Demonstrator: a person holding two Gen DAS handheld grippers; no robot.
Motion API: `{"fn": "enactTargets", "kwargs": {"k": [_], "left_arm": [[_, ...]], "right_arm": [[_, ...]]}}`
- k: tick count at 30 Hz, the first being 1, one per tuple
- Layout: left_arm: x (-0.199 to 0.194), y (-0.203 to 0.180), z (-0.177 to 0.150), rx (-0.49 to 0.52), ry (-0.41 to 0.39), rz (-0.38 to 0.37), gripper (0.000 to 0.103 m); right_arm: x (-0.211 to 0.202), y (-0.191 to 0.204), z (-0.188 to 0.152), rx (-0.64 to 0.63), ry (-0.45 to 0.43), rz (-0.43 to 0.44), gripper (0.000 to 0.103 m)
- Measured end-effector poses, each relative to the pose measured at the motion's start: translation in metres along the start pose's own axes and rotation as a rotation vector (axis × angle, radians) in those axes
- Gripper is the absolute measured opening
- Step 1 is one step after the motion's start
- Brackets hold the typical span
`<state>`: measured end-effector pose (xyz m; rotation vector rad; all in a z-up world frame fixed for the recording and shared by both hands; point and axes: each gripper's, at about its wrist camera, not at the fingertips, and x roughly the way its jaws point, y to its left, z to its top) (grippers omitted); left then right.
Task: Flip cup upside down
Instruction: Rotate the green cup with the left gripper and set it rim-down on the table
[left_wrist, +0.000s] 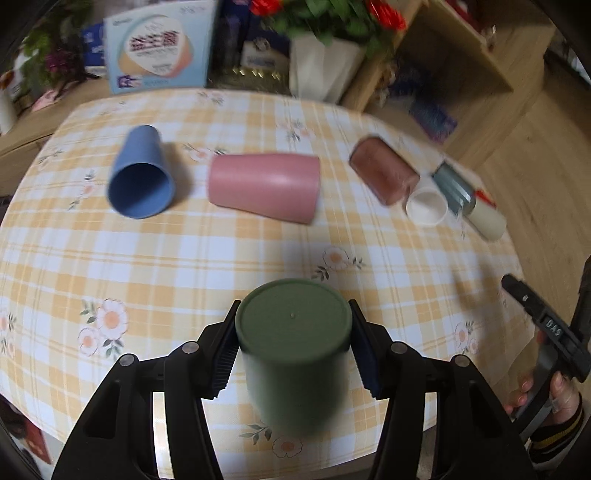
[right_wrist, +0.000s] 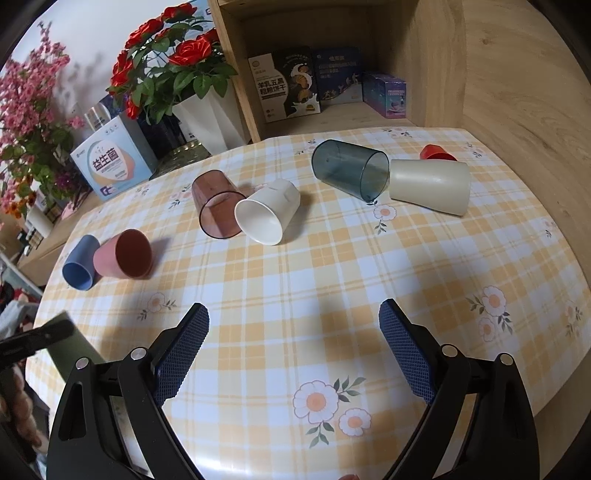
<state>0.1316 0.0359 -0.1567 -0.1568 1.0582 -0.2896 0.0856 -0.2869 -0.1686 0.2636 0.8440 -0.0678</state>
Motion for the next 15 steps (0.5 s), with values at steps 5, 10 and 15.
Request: {"fn": "enactTargets", "kwargs": {"k": [5, 10, 15], "left_arm": [[-0.007, 0.014, -0.006, -0.082, -0.073, 0.015, 0.053], [-0.010, 0.014, -0.004, -0.048, -0.121, 0.089, 0.053], [-0.005, 0.012, 0.000, -0.020, -0.148, 0.142, 0.053]], "right_arm": [[0.001, 0.002, -0.002, -0.003, 0.015, 0.006, 0.090], [-0.001, 0.002, -0.003, -0.008, 0.010, 0.003, 0.090], [0.001, -0.001, -0.004, 0.008, 0.018, 0.002, 0.090]]}}
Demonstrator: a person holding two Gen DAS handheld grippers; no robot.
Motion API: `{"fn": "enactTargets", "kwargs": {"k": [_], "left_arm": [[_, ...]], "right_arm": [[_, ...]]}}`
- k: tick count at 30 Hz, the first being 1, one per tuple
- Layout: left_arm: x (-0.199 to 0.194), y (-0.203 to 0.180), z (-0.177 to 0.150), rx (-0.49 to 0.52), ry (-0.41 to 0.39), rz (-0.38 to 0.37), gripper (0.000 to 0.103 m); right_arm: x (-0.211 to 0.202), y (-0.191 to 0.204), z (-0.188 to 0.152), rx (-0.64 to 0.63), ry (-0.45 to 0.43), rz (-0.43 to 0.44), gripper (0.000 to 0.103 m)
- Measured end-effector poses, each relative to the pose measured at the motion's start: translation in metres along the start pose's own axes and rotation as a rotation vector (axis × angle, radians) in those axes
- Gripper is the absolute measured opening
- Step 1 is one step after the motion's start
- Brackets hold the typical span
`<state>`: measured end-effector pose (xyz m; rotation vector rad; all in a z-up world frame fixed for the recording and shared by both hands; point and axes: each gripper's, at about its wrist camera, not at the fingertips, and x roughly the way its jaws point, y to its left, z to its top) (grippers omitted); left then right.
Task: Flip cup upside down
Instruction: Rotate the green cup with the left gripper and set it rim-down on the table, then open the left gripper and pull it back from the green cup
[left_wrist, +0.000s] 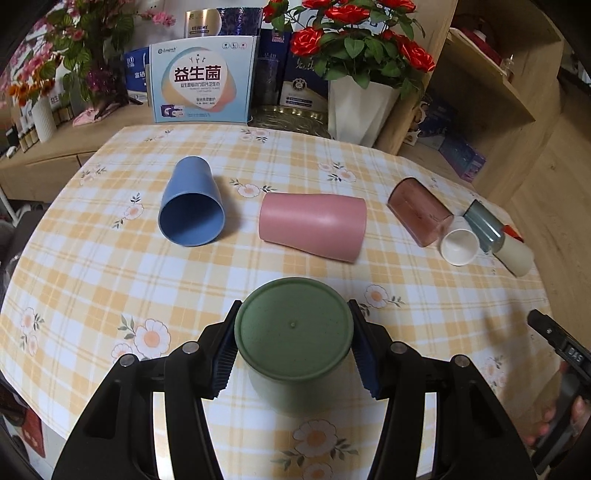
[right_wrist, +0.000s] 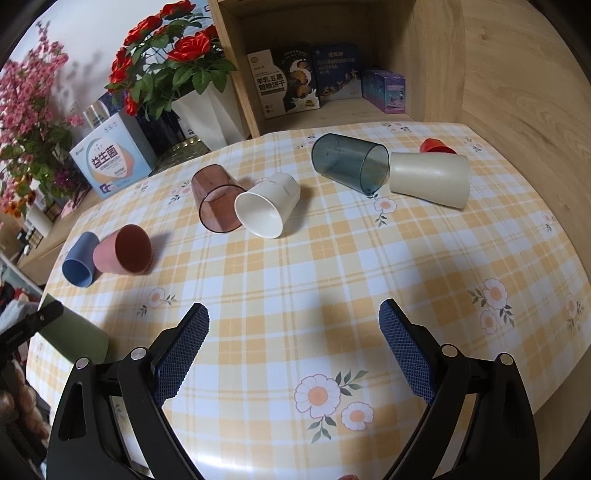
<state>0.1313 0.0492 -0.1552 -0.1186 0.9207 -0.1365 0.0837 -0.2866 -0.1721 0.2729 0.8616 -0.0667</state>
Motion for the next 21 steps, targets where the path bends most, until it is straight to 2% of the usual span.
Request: {"fn": "enactTargets", "kwargs": {"k": [8, 18, 21], "left_arm": [[0.001, -0.019, -0.008, 0.060, -0.034, 0.062, 0.053], [0.005, -0.031, -0.016, 0.075, 0.022, 0.062, 0.055], [0.004, -0.031, -0.013, 0.069, 0.042, 0.051, 0.069]], "right_arm": [[-0.001, -0.001, 0.001, 0.001, -0.002, 0.001, 0.090], [-0.005, -0.001, 0.002, 0.005, -0.009, 0.002, 0.090], [-0.012, 0.000, 0.006, 0.004, -0.021, -0.003, 0.090]]}}
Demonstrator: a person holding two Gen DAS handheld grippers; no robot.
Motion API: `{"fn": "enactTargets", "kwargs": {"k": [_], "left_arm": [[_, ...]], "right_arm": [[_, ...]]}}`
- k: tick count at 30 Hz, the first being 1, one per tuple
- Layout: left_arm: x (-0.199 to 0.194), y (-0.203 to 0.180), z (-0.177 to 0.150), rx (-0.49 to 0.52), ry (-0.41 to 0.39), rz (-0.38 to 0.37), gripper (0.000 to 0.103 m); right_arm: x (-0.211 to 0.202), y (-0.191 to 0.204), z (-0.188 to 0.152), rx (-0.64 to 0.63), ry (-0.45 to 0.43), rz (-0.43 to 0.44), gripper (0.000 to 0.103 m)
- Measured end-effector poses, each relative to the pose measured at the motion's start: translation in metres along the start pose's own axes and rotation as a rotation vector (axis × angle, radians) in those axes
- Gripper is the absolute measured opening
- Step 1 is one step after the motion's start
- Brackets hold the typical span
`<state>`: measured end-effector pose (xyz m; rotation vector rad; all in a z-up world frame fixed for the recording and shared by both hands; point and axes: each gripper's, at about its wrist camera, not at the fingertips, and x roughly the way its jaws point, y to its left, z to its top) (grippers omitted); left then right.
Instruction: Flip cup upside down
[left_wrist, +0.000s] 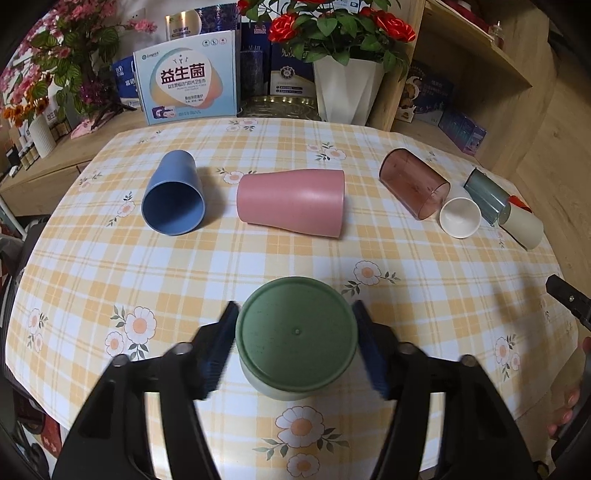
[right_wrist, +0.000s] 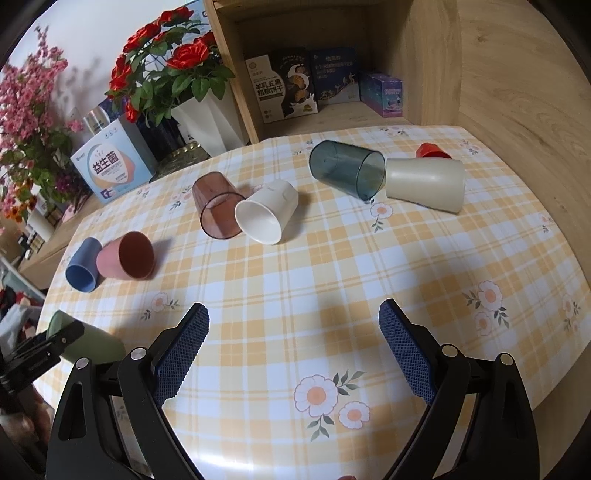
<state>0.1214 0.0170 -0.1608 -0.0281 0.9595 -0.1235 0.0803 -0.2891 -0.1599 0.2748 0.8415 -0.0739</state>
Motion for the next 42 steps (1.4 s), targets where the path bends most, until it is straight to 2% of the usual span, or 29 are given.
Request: {"fn": "enactTargets", "kwargs": {"k": [1, 2, 7, 11, 20, 24, 28, 33, 42], "left_arm": [[-0.001, 0.000, 0.001, -0.004, 0.001, -0.007, 0.077], [-0.004, 0.000, 0.002, -0.007, -0.002, -0.015, 0.080], [-0.034, -0.006, 0.014, 0.033, -0.073, 0.011, 0.090], [-0.077, -0.006, 0.028, 0.027, -0.160, 0.012, 0.097], [-0.177, -0.018, 0.031, 0.084, -0.372, -0.008, 0.097], [-0.198, -0.020, 0.022, 0.083, -0.398, -0.020, 0.097], [-0.209, -0.021, 0.007, 0.094, -0.434, 0.000, 0.097], [-0.216, -0.020, -0.004, 0.123, -0.479, 0.052, 0.097], [-0.224, -0.015, -0.006, 0.107, -0.509, 0.037, 0.097]], "right_arm": [[-0.003, 0.000, 0.001, -0.002, -0.005, -0.001, 0.090], [-0.006, 0.001, 0.003, -0.007, -0.011, -0.002, 0.090], [-0.037, 0.009, 0.017, -0.040, -0.083, -0.001, 0.090], [-0.070, 0.013, 0.025, -0.047, -0.146, -0.006, 0.090], [-0.148, 0.035, 0.023, -0.093, -0.297, 0.014, 0.090], [-0.169, 0.050, 0.014, -0.142, -0.348, 0.023, 0.090], [-0.181, 0.069, 0.003, -0.215, -0.398, 0.010, 0.090], [-0.187, 0.081, -0.001, -0.251, -0.417, 0.009, 0.090], [-0.196, 0.083, -0.003, -0.253, -0.445, 0.004, 0.090]]}}
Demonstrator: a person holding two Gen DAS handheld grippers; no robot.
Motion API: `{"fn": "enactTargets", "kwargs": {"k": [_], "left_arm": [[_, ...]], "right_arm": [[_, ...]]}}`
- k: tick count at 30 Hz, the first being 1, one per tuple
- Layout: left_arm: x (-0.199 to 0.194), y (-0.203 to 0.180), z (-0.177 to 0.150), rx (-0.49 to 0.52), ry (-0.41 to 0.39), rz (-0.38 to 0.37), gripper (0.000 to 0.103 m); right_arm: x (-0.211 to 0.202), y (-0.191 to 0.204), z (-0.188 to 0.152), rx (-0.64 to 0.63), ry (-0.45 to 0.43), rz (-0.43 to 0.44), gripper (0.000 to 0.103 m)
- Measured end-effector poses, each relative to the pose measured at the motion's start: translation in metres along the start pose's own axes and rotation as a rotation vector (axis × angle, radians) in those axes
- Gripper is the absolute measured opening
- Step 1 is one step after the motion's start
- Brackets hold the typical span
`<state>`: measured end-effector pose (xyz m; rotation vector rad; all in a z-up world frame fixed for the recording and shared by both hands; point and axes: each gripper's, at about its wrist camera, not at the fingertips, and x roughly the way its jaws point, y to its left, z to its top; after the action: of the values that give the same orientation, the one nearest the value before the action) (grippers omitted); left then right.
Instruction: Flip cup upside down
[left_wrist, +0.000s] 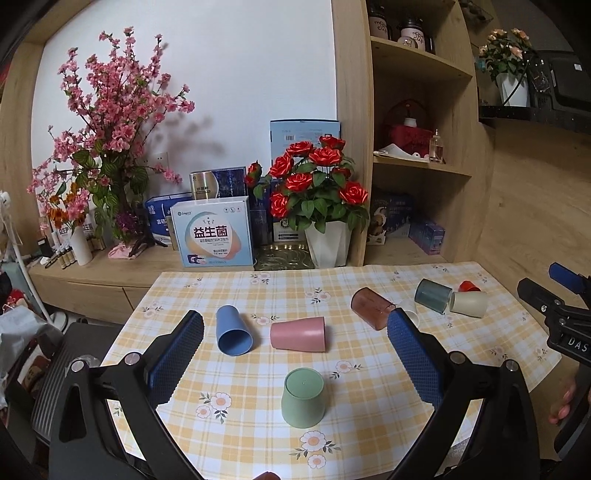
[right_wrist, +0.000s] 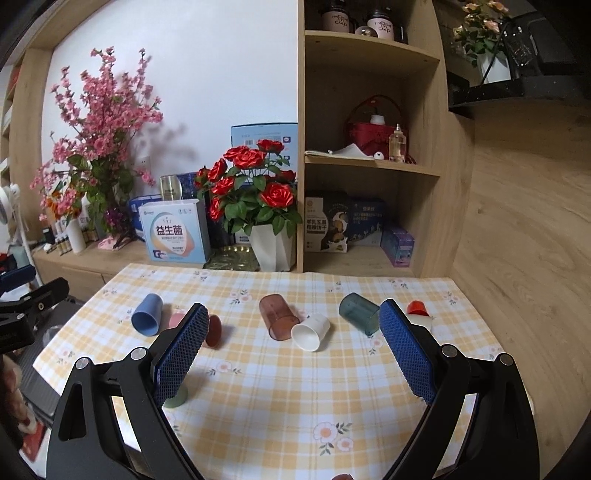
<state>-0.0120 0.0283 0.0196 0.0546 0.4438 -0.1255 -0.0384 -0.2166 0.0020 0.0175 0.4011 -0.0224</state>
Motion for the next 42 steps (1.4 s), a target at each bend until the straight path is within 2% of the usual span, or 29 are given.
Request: {"fn": "enactTargets", "kwargs": {"k": [42], "left_arm": [[-0.008, -0.004, 0.002, 0.000, -0.006, -0.029, 0.097]], "right_arm": [[-0.005, -0.011, -0.001, 0.042, -0.026, -0.029, 0.090]]}}
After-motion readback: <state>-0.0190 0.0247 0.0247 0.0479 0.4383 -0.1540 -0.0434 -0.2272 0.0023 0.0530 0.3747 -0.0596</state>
